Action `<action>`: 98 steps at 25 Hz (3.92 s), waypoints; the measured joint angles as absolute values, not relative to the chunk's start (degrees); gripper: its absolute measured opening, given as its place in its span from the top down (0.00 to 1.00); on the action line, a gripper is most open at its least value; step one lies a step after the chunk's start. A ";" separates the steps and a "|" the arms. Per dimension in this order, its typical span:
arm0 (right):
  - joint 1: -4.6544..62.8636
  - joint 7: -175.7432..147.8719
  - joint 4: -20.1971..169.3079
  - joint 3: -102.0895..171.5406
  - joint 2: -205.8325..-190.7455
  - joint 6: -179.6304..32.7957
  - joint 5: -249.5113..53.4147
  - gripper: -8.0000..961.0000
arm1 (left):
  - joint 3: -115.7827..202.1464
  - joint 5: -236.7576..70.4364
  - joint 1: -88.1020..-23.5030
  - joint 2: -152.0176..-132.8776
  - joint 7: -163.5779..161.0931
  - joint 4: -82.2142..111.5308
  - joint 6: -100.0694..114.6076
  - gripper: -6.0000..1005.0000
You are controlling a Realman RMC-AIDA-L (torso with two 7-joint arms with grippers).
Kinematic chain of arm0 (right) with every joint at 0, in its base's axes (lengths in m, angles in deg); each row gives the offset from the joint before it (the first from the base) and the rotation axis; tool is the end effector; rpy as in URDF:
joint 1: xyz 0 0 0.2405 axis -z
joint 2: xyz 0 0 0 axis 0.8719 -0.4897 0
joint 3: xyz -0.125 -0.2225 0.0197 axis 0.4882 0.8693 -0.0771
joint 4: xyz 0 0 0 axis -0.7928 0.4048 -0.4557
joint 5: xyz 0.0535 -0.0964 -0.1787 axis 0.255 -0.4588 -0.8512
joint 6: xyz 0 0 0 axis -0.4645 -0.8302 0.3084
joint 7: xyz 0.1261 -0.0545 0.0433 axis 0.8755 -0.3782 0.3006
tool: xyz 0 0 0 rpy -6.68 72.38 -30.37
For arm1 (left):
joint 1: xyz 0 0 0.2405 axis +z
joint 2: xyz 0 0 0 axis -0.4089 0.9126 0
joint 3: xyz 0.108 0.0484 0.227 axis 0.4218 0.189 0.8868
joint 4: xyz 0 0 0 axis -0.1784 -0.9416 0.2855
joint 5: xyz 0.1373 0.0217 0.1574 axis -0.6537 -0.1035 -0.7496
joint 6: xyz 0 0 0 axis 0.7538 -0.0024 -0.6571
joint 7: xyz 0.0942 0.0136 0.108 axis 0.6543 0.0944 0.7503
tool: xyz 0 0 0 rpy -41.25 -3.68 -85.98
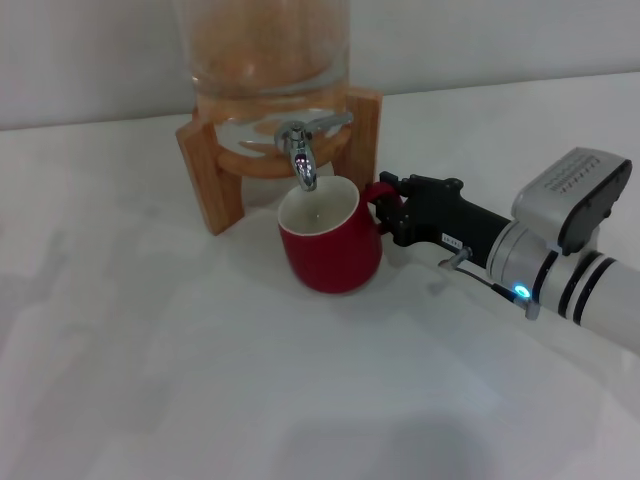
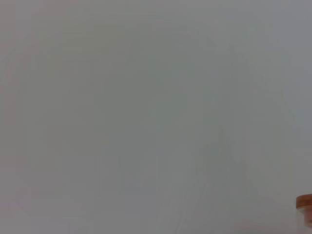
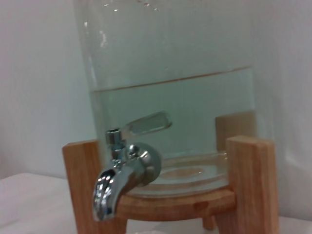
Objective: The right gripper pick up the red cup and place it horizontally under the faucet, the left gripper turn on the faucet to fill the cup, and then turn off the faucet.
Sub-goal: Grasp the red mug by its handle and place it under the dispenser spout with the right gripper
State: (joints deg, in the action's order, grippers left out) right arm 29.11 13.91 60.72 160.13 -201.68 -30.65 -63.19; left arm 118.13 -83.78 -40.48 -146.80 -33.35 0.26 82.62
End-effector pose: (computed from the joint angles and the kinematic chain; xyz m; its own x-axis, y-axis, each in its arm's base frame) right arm 0.2672 0.3585 -0.0743 0.6898 -0.2048 -0.6945 -0.6615 -0.5682 -0.4895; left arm -0.3107 0.2987 0.0308 0.4597 -0.2515 0.8517 0.7796 -0.3451 -0.5226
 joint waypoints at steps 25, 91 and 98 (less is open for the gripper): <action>28.83 13.99 60.73 158.33 -201.77 -32.35 -63.13 0.79 | 118.13 -83.83 -40.57 -146.89 -33.35 0.26 82.62 0.13; 29.09 14.19 59.50 159.68 -201.77 -35.24 -62.94 0.66 | 118.84 -84.36 -40.57 -146.97 -33.44 0.24 82.88 0.13; 29.04 14.19 59.41 159.73 -201.77 -35.27 -62.95 0.65 | 118.87 -84.36 -40.41 -146.98 -33.44 0.25 82.88 0.13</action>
State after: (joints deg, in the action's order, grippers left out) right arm 29.04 14.19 59.41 159.73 -201.77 -35.27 -62.95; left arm 118.87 -84.36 -40.41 -146.98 -33.44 0.25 82.88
